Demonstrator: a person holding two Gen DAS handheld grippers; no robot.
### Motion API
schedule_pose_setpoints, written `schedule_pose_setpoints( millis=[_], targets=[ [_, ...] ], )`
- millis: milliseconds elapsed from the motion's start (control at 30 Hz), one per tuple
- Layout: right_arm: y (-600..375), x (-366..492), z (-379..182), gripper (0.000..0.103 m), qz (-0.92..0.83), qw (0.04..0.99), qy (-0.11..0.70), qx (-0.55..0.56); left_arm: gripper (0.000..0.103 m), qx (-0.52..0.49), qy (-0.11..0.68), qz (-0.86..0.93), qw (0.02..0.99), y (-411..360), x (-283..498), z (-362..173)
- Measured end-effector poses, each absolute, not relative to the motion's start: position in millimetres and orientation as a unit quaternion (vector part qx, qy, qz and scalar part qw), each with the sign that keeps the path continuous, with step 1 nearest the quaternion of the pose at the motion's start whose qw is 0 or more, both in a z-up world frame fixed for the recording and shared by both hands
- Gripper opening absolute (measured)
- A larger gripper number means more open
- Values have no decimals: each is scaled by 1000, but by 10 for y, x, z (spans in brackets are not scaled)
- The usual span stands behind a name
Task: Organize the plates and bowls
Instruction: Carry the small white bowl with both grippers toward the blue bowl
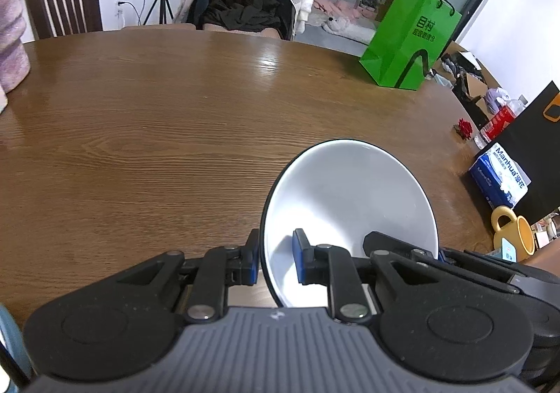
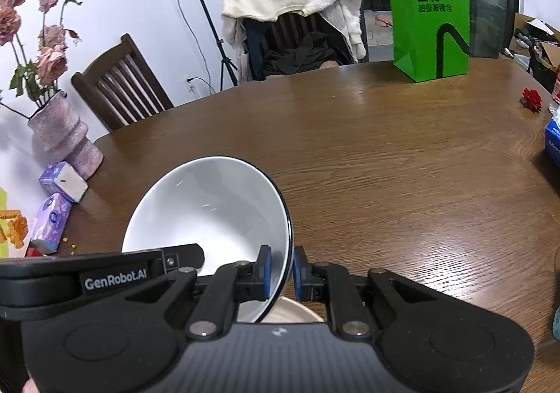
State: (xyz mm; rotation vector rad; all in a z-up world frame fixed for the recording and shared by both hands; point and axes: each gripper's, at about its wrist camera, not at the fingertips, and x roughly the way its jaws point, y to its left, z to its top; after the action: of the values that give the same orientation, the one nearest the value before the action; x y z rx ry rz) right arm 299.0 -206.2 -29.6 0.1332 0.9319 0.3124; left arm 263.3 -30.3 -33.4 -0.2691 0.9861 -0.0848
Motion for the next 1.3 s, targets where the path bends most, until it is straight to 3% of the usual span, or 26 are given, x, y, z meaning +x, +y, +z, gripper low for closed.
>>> schedule_pose_setpoints(
  millis=[1300],
  targets=[
    [-868, 2414, -27, 13, 196, 877, 439, 31, 19, -149, 455, -7, 878, 777, 1978, -131]
  ],
)
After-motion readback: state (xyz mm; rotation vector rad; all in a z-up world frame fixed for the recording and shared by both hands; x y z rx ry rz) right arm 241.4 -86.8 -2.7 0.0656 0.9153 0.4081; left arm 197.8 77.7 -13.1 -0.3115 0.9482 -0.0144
